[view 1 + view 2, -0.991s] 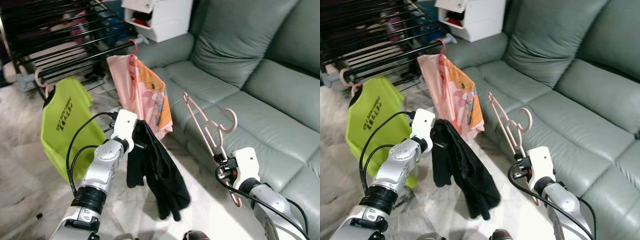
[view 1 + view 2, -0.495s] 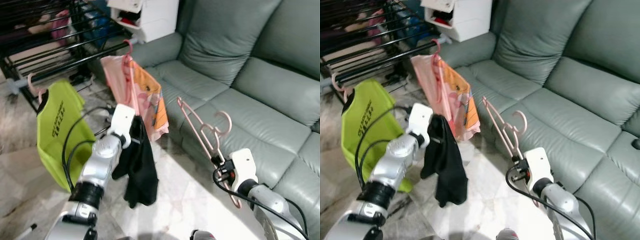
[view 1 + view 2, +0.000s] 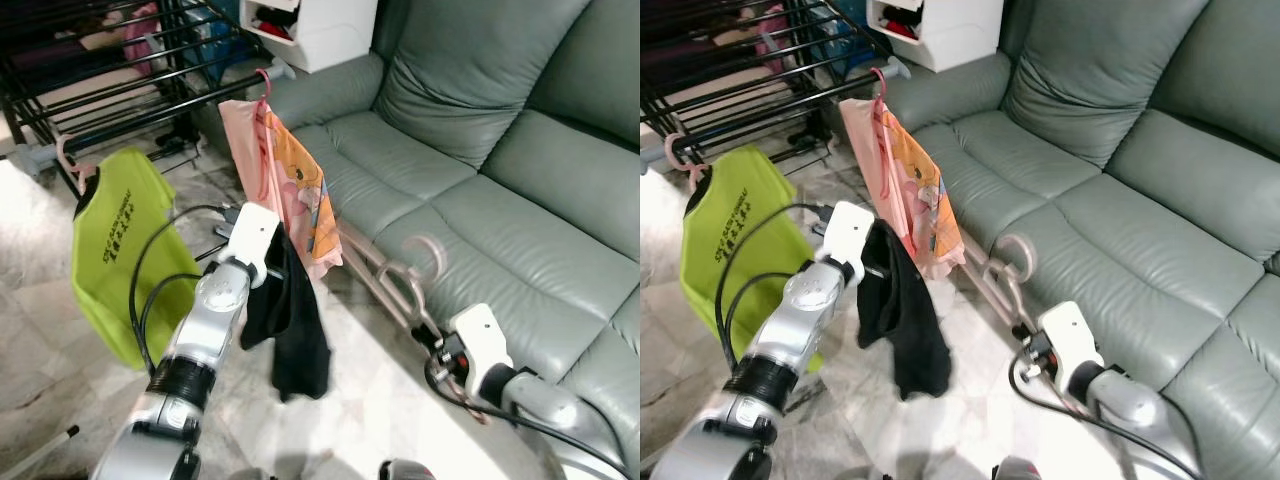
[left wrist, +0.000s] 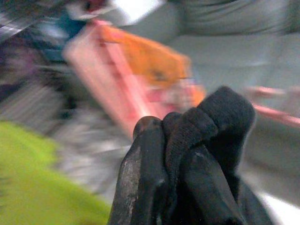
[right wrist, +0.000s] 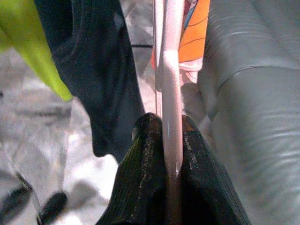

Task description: Hang hanger

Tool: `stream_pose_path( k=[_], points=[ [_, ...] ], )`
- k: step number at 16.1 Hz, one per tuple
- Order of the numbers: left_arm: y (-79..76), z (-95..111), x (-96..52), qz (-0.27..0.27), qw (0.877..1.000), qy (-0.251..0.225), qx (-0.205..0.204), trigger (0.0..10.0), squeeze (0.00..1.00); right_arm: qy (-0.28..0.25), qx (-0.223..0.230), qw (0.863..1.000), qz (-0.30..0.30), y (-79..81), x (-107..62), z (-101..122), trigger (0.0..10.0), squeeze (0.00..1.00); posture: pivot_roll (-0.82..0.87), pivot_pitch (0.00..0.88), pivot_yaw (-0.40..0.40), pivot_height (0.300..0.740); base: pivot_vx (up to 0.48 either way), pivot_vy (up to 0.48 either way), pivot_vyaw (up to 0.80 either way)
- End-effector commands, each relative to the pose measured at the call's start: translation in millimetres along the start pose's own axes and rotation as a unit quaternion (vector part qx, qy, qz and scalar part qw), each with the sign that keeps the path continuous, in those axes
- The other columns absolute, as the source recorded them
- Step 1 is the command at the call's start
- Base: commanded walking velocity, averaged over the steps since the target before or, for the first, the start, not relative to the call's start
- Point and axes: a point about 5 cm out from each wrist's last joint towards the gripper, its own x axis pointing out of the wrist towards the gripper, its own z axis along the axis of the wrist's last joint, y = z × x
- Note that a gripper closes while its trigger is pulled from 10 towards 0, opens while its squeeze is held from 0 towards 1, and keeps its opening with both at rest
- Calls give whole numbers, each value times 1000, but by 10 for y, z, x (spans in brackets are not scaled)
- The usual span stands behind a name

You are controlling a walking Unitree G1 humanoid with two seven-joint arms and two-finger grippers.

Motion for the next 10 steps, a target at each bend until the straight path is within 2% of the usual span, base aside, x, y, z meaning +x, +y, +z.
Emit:
stream_pose_path(
  k=[1,2,6,10],
  points=[
    [132,134,62,48,998,-21,29,10000,0,-1,-17,1000,8,-11,-13,61,10000,0,-119,0,84,740,0,0,0],
    [175,139,94,62,997,-16,33,10000,0,5,-25,1000,13,-40,-28,65,10000,0,-119,0,84,740,0,0,0],
    [208,216,153,63,997,-31,39,10000,0,11,-39,999,33,-93,-75,84,10000,0,-127,0,86,740,0,0,0],
    [172,193,157,62,997,-35,41,10000,0,12,-37,994,104,43,-128,82,10000,0,-126,0,85,740,0,0,0]
  ],
)
